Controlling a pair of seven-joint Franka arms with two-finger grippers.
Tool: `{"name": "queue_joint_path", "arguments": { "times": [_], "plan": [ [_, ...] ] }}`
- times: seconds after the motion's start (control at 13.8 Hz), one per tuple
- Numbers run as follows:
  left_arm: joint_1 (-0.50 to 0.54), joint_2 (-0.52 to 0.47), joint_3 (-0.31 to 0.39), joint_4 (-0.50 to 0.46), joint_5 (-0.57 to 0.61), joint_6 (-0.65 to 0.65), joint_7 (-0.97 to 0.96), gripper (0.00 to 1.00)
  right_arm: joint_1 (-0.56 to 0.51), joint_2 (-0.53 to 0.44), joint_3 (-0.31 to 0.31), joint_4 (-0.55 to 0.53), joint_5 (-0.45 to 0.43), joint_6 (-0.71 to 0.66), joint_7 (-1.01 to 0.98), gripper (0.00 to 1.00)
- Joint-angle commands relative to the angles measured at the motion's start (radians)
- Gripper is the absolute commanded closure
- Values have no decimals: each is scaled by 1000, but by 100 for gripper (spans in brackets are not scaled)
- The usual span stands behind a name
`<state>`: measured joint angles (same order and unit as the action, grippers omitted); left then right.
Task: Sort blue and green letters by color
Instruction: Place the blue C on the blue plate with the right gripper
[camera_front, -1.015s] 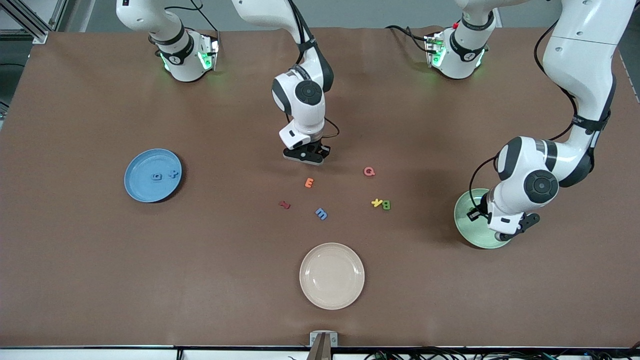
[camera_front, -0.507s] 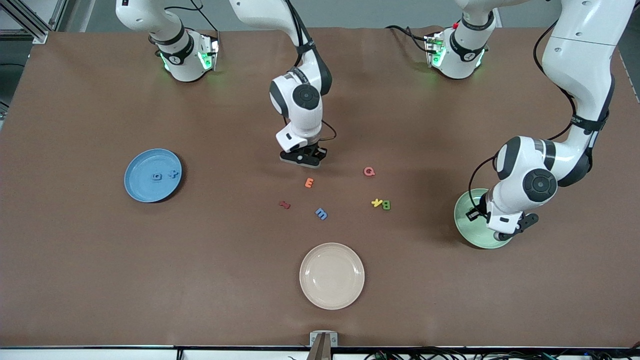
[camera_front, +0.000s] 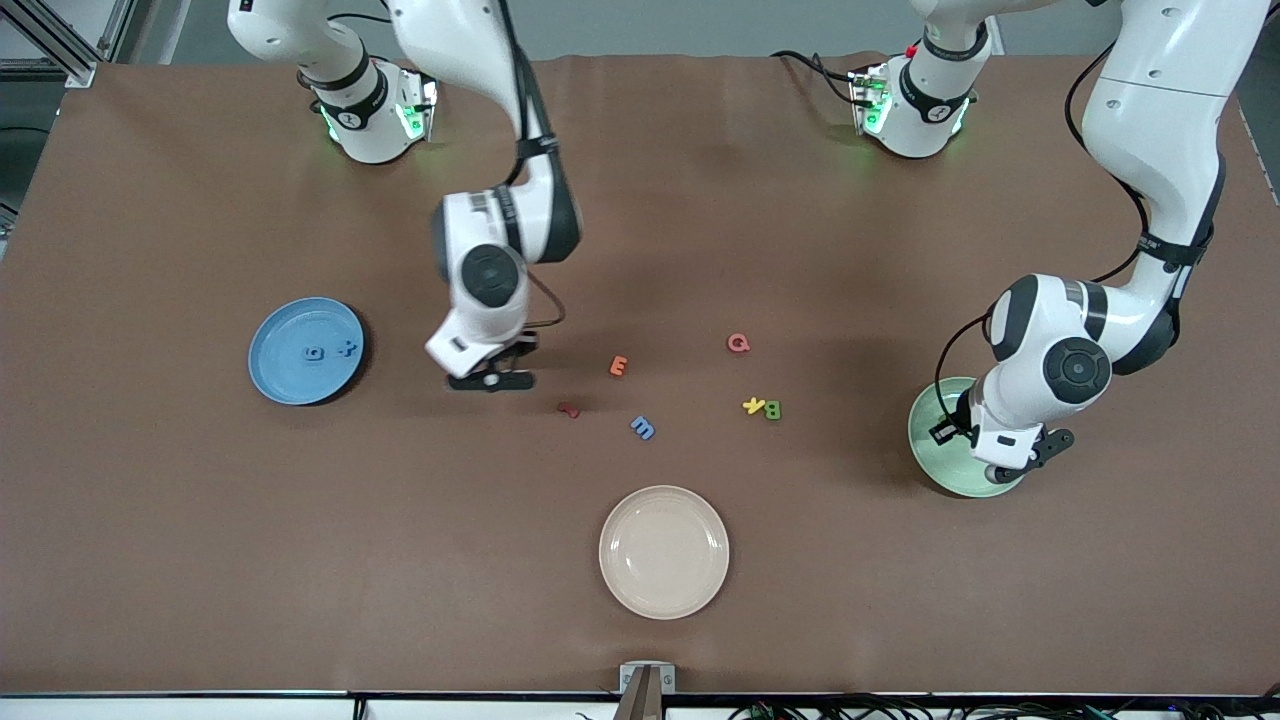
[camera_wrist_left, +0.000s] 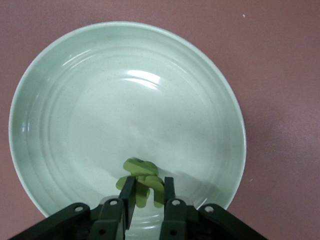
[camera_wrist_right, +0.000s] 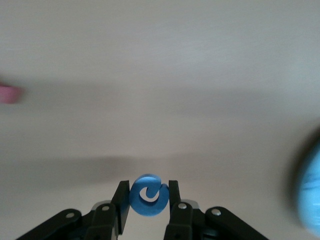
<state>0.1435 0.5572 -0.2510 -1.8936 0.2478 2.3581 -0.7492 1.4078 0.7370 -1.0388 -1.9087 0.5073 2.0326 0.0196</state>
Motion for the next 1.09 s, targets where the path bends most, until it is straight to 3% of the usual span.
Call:
{"name": "queue_joint_path", "arguments": {
  "times": [0.0, 0.29, 0.51, 0.58, 0.65, 0.72, 0.8, 0.87, 1.01],
  "plan": [
    [13, -11, -5, -16, 10, 15, 30, 81, -29, -11, -136, -62, 10, -72, -276, 100],
    [13, -10, -4, -16, 10, 15, 33, 76, -116, -50, -253, -165, 26, -92, -629, 99],
    [14, -10, -2, -18, 10, 16, 36, 73, -209, -57, -265, -213, 117, -92, -823, 97],
    [14, -10, -2, -18, 10, 15, 39, 69, -234, -56, -264, -217, 129, -92, -849, 84],
    [14, -10, -2, -18, 10, 15, 44, 65, -242, -54, -264, -216, 129, -94, -851, 44],
    [14, -10, -2, -18, 10, 15, 50, 45, -243, -54, -265, -216, 129, -94, -849, 0],
    [14, -10, -2, -16, 10, 16, 50, 12, -244, -54, -264, -216, 129, -94, -849, 0],
    [14, -13, -1, -16, 10, 15, 50, 1, -244, -56, -265, -216, 129, -95, -848, 0],
    [13, -23, -4, -15, 10, 4, 47, 0, -237, -56, -264, -214, 134, -104, -836, 0]
  ]
}}
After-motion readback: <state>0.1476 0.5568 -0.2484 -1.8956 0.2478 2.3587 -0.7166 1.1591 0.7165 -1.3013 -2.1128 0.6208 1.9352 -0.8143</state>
